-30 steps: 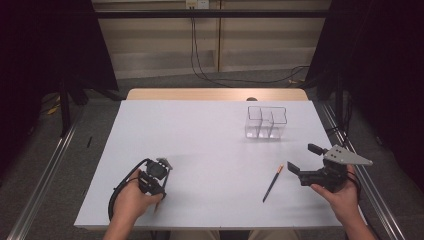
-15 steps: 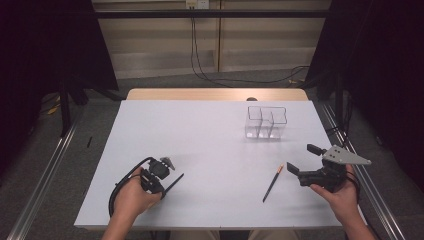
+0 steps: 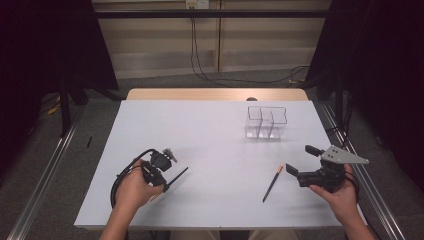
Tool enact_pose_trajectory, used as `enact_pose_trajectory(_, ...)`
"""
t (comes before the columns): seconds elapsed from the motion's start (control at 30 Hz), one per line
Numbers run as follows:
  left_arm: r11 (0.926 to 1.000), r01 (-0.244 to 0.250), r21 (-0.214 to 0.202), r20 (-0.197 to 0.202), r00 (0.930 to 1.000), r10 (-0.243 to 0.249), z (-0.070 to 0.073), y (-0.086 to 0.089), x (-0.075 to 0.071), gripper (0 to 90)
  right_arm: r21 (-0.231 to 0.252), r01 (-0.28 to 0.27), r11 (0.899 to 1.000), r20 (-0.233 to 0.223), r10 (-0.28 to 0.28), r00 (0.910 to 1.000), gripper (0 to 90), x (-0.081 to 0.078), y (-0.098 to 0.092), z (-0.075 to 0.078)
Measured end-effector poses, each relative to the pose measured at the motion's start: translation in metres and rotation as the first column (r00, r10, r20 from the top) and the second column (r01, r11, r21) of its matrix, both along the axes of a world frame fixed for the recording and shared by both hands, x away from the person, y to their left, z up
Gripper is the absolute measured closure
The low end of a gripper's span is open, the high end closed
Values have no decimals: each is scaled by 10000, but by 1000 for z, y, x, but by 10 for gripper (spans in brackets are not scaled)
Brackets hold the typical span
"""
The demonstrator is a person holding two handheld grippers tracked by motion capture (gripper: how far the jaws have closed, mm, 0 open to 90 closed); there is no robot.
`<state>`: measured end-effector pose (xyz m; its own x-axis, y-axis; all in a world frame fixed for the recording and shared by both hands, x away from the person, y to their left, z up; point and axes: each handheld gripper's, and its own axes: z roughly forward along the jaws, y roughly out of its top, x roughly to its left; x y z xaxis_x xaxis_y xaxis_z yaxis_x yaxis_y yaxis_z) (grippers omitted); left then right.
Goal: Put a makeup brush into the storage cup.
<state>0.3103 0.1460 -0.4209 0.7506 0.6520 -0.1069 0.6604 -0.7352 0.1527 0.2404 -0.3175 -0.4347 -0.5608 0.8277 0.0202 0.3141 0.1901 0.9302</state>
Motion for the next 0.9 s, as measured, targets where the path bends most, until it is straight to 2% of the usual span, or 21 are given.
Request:
enact_pose_trajectory(0.17,9995,244,-210,70,9997,-243,2,-10,4,835,-90,-86,9999,-31,86,10000,15,0,2,-1)
enact_pose_trajectory(0.33,9980,480,-399,160,9987,-474,5,-22,10,835,34,-153,9999,-84,153,9998,15,1,4,-2)
enact_pose_trajectory(0.6,9912,1011,-852,205,9948,-997,14,-40,19,835,113,-291,9995,-205,293,9994,15,5,7,-3)
enact_pose_trajectory(0.67,9879,1199,-984,249,9927,-1181,15,-47,21,835,137,-283,9995,-214,286,9994,15,6,8,-2)
enact_pose_trajectory(0.9,9788,1794,-987,163,9838,-1786,15,-65,25,835,104,-408,9991,-237,410,9989,15,8,13,-2)
